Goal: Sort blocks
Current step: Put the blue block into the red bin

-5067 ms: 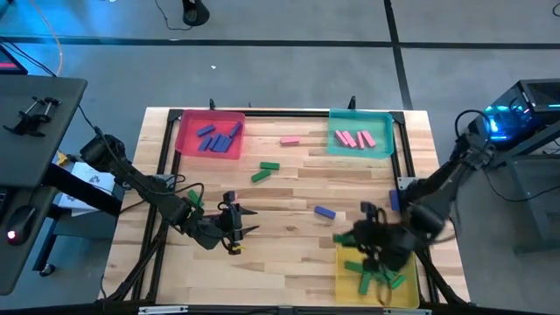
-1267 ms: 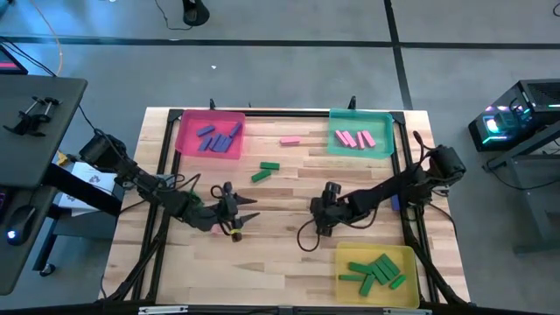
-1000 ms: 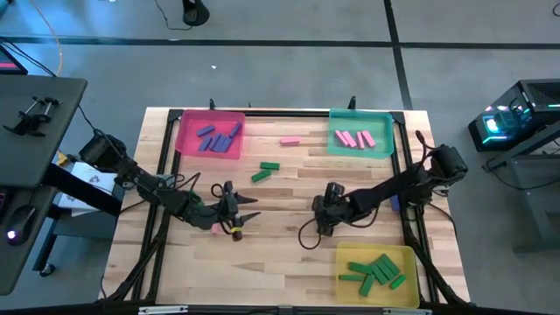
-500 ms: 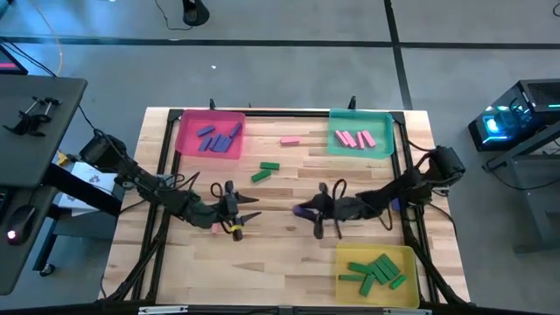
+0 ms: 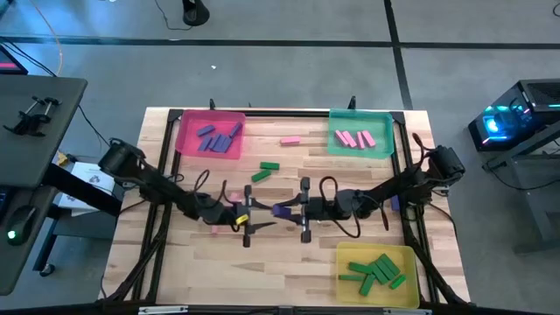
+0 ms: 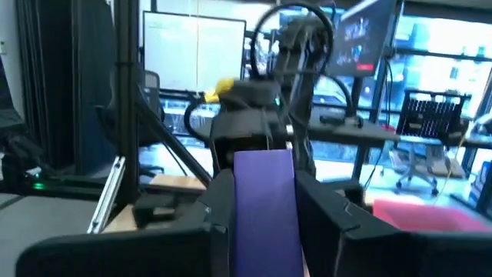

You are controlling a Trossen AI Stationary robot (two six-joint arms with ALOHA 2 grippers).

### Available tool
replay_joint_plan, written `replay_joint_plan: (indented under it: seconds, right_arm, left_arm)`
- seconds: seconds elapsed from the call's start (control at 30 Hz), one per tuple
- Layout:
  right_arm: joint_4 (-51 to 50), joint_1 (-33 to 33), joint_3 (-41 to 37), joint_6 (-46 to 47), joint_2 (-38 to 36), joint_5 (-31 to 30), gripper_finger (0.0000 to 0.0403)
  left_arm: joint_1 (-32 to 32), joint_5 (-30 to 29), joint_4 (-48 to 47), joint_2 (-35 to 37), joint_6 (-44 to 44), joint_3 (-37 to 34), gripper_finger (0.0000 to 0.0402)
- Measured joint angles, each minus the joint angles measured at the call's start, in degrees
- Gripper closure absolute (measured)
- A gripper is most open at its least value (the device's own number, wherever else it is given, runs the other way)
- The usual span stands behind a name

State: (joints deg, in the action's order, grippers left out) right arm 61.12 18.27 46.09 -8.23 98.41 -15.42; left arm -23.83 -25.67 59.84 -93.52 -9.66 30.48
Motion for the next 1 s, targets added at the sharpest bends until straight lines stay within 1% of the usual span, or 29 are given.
replay_joint_plan:
  seconds: [0.17,0.37,0.47,0.6,0.67,0.73,0.87,0.93,0.97,1.0]
  right_arm:
    - [-3.2,0.5,2.7,-2.5,0.0,0.1,0.0329]
    - [-4.5,1.0,2.8,-2.8,0.0,-0.9,0.0329]
    - [-4.7,1.4,2.8,-3.3,0.0,-1.0,0.0329]
    - [-4.3,1.7,2.8,-3.8,-0.1,-1.0,0.0329]
    - [-4.3,1.8,2.8,-3.8,-0.1,-0.9,0.0329]
    - [-4.1,1.7,2.8,-3.8,-0.2,-0.9,0.0329]
    - [-4.2,1.7,2.8,-3.8,-0.2,-1.0,0.0329]
    - [-4.3,1.8,2.8,-3.0,-0.2,-1.0,0.0328]
    - [-4.4,1.8,2.8,-2.2,-0.2,-0.9,0.0323]
    - [-4.5,1.8,2.8,-1.6,-0.3,-0.9,0.0315]
  left_arm:
    - [1.7,0.5,0.5,-2.7,-1.5,4.9,0.0206]
    - [2.6,1.4,0.4,-2.2,-0.2,7.4,0.0169]
    - [2.6,1.3,2.1,-2.2,0.1,7.7,0.0165]
    - [2.5,5.7,4.3,-2.4,0.0,7.7,0.0172]
    - [2.5,7.1,4.9,-2.4,0.0,7.7,0.0185]
    - [2.4,7.3,5.3,-2.4,0.3,7.6,0.0205]
    - [2.4,7.7,5.5,-2.4,0.4,7.6,0.0267]
    - [2.5,9.1,5.6,-2.4,0.1,7.6,0.0302]
    - [2.5,9.7,5.7,-2.4,-0.3,7.6,0.0319]
    - [2.5,10.3,5.8,-2.4,-0.6,7.6,0.0327]
